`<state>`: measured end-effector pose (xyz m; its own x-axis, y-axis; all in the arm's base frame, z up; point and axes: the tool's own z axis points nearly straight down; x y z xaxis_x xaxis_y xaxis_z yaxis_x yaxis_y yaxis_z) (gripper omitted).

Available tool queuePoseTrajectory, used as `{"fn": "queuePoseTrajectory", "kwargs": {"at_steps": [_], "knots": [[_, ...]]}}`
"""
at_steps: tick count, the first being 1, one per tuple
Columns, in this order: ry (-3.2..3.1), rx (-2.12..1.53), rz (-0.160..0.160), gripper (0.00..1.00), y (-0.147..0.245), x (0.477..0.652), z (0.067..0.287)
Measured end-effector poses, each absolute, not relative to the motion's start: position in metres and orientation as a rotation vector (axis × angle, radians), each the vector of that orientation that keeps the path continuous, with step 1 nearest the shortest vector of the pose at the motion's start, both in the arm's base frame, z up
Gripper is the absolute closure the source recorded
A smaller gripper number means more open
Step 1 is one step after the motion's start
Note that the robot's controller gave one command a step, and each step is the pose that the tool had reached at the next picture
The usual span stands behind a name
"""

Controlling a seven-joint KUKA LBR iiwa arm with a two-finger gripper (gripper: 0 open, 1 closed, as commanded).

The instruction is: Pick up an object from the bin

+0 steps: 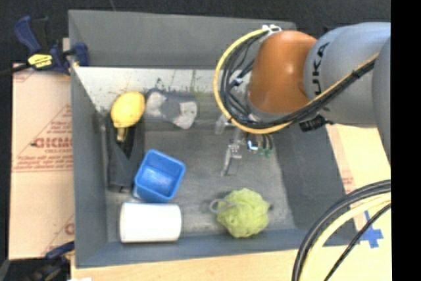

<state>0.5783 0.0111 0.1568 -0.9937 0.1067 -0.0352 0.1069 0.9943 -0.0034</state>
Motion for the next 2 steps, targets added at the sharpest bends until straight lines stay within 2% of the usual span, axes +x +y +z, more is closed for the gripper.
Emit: {"fn": "queuePoseTrajectory", "kwargs": {"at_steps": [1,2], "knots": [[3.108,0.153,-0.015,0.00,-0.056,0.521,0.130],[3.107,0.161,-0.017,0.00,-0.076,0.508,0.124]]}}
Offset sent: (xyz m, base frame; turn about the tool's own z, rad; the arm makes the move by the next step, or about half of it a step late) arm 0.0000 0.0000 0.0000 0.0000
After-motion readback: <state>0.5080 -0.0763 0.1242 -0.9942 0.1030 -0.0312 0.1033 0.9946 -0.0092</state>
